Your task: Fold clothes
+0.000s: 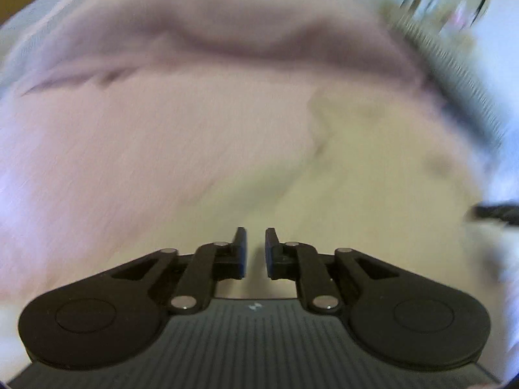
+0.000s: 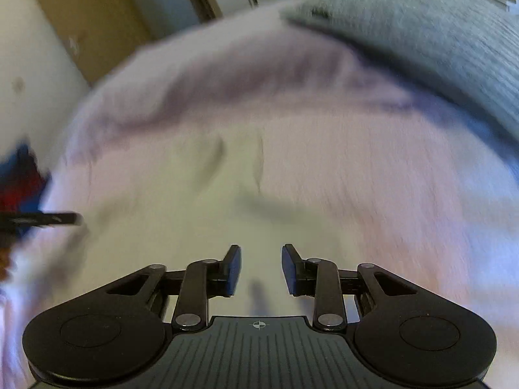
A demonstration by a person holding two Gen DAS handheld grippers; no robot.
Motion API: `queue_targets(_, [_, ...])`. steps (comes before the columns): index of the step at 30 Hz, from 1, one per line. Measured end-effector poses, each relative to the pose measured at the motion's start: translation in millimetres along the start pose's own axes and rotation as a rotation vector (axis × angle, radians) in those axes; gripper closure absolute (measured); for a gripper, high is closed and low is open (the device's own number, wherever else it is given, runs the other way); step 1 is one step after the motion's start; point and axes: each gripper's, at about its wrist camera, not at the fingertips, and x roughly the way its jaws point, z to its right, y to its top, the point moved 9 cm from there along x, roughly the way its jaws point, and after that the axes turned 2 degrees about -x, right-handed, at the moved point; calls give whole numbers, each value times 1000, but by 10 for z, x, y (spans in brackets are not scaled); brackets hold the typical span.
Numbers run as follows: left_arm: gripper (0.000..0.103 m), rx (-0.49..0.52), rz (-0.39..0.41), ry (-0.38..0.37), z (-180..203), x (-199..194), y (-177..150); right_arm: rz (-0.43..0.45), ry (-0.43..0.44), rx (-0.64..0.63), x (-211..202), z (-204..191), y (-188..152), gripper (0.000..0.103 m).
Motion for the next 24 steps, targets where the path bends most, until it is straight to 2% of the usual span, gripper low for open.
queue_targets(2, [93,-109,-11,162,-515,-82,-234,-48,-173,-17,-31,289,-340,72])
queue_targets(3, [94,-164,-16,243,-770,-133,-357,-52,-238,17,-129,471,-455,72])
queue_targets(4, [95,-272,6,301,-1039,-280,-429,-43,-274,82,-287,660,-534,72])
queue_targets(6, [99,-396,50,356,-1300,-599,-505,-25,-347,212,-606,1036,-697,72])
queue_targets(7, [99,-404,69,334,-1281,-733,-507,-14,-348,256,-765,1090,-750,72])
queue_targets(9, [98,-359,60,223,-997,-911,-570,14,-298,311,-1083,986,-803,72])
queue_targets(12, [97,-264,22,8,-298,-1027,-756,27,-131,297,-1261,404,-924,72])
queue_targets(15, [91,-163,-36,-166,352,-1022,-1115,-40,-40,214,-1182,-245,-1191,72])
queue_targets(17, [91,-92,-105,-174,570,-942,-1462,-111,-88,131,-1121,-512,-1557,72])
queue_targets(18, [92,-48,-136,-135,582,-944,-1688,-134,-131,103,-1139,-570,-1761,72])
queue_targets(20, [94,-28,-154,-112,509,-1134,-2027,-153,-170,117,-1322,-616,-2104,72])
queue_targets(21, [99,-67,-172,-114,393,-1243,-2185,-188,-184,160,-1451,-595,-2290,72])
queue_targets(22, [100,-129,-191,-118,291,-1385,-2328,-211,-188,218,-1606,-559,-2470,72])
queue_targets(24, [88,-249,-231,-95,111,-1636,-2548,-264,-199,320,-1853,-496,-2758,72])
